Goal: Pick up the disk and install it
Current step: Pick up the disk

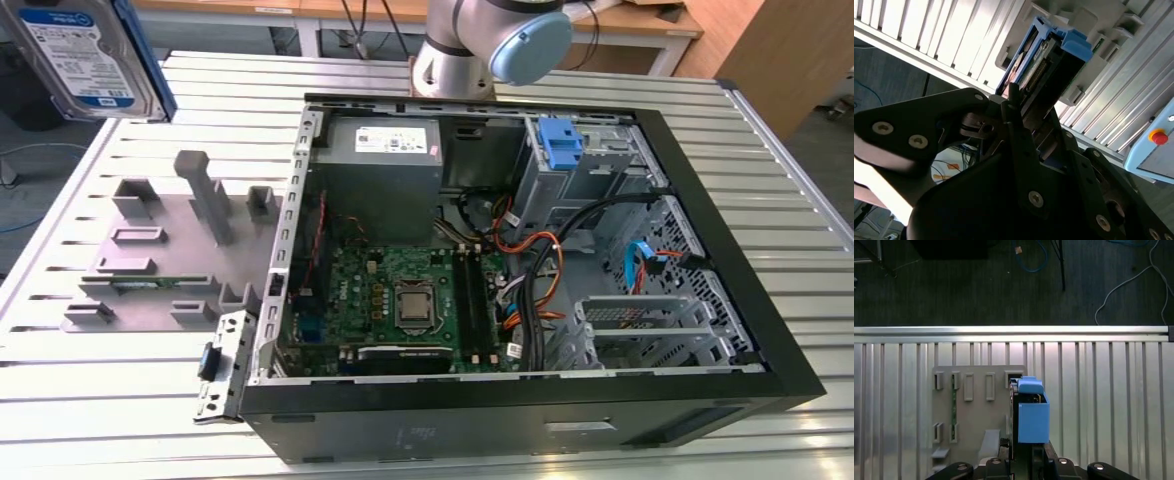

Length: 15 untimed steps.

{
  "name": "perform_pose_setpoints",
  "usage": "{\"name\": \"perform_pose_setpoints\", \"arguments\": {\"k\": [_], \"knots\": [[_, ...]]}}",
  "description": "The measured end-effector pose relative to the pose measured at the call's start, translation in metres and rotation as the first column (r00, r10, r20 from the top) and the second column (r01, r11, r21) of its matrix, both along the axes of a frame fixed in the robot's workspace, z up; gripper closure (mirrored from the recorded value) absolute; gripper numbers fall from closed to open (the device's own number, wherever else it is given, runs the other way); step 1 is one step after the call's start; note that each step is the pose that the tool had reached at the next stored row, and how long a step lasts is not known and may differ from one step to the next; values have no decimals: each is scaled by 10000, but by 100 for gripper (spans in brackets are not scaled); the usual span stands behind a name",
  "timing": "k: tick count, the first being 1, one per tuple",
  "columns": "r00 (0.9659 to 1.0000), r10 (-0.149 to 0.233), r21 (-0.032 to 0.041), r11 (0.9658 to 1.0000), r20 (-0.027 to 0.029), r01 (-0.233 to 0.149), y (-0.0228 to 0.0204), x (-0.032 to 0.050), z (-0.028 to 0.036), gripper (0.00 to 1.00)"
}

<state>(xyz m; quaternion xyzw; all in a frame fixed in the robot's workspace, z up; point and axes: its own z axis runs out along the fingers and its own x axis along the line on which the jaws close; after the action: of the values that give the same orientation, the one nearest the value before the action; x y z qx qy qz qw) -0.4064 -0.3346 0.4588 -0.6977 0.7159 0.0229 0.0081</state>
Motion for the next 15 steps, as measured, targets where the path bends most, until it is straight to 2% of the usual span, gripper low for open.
{"name": "perform_pose_setpoints", "arguments": {"k": [15], "knots": [[10000, 0, 1, 10000, 1, 0, 0, 0, 208, 65]]}}
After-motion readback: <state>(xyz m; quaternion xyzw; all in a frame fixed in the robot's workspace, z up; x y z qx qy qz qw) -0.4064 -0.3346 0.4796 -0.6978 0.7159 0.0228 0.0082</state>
